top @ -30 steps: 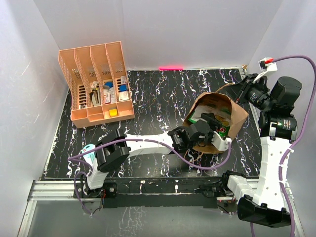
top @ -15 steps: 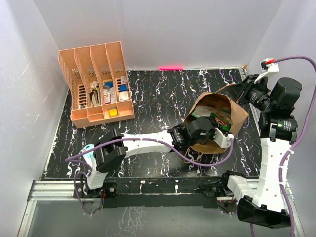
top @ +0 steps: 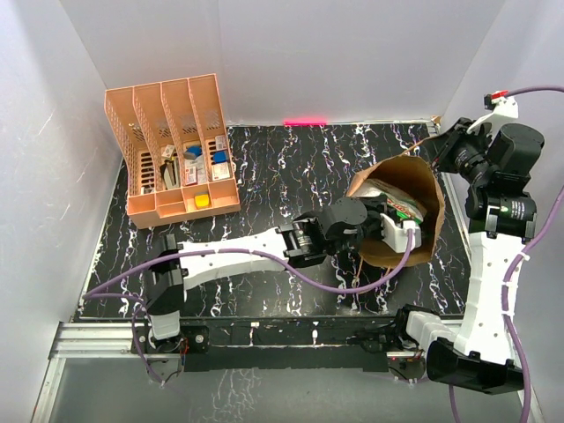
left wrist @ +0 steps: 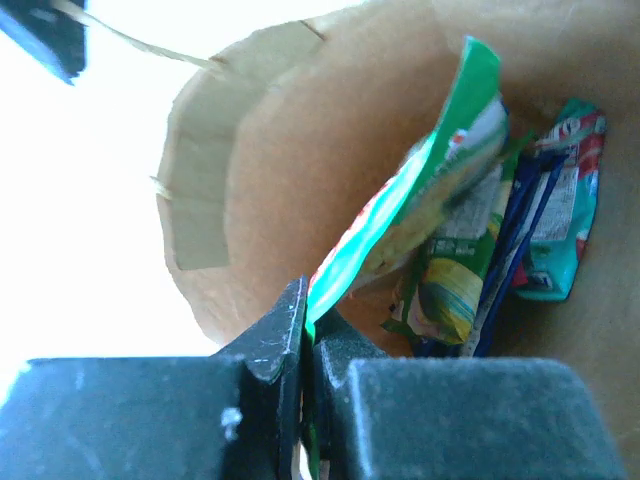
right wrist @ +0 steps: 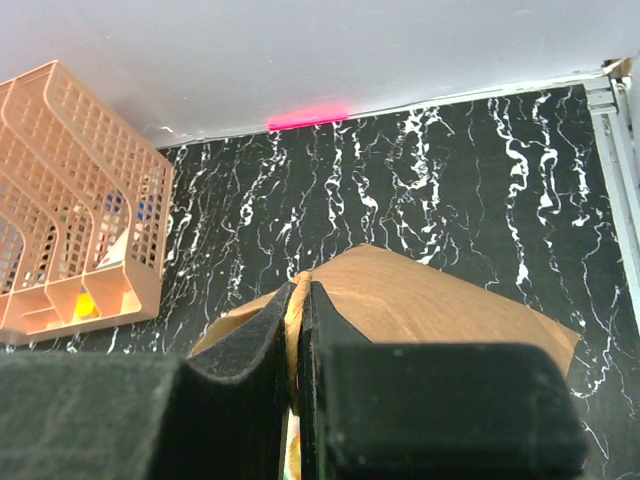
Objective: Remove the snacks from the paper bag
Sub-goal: Take out the snack from the paper bag.
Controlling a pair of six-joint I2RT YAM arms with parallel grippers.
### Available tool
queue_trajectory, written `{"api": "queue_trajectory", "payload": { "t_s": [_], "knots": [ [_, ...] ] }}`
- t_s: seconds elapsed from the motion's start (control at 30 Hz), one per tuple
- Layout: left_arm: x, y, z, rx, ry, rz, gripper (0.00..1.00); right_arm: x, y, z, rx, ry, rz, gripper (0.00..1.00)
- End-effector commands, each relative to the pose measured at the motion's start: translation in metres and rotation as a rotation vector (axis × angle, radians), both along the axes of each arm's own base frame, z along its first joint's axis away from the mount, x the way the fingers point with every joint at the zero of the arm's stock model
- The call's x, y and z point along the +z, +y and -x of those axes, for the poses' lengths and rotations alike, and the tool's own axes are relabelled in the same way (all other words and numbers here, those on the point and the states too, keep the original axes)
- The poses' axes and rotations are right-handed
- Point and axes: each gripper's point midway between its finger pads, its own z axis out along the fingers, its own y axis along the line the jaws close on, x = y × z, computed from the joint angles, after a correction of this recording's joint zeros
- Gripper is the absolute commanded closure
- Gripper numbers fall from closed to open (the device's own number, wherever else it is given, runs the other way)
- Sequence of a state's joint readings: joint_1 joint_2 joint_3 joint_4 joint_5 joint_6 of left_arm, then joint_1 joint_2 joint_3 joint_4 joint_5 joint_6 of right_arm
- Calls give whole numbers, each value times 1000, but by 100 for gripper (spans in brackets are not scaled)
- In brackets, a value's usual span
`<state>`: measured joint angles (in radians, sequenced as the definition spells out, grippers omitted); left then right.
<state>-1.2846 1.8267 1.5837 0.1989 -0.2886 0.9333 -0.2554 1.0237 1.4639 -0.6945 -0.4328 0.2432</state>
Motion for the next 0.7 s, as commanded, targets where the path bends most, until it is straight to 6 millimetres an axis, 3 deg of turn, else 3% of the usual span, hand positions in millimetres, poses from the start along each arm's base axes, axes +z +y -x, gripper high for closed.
{"api": "queue_trajectory", "payload": {
  "t_s": [0.0,0.37,0.6,0.67],
  "knots": [
    [98,19,17,-11,43,223,100,34,-11,-2,-66,-108,40,92],
    [211,61,56,-44,233,469,100,21,-7,4,-34,-106,68,92],
    [286,129,82,-81,350,694,100,10,-6,2,-21,-89,77,92],
    [297,153,86,-69,377,734,100,8,-5,2,-15,-83,75,92]
  ]
}}
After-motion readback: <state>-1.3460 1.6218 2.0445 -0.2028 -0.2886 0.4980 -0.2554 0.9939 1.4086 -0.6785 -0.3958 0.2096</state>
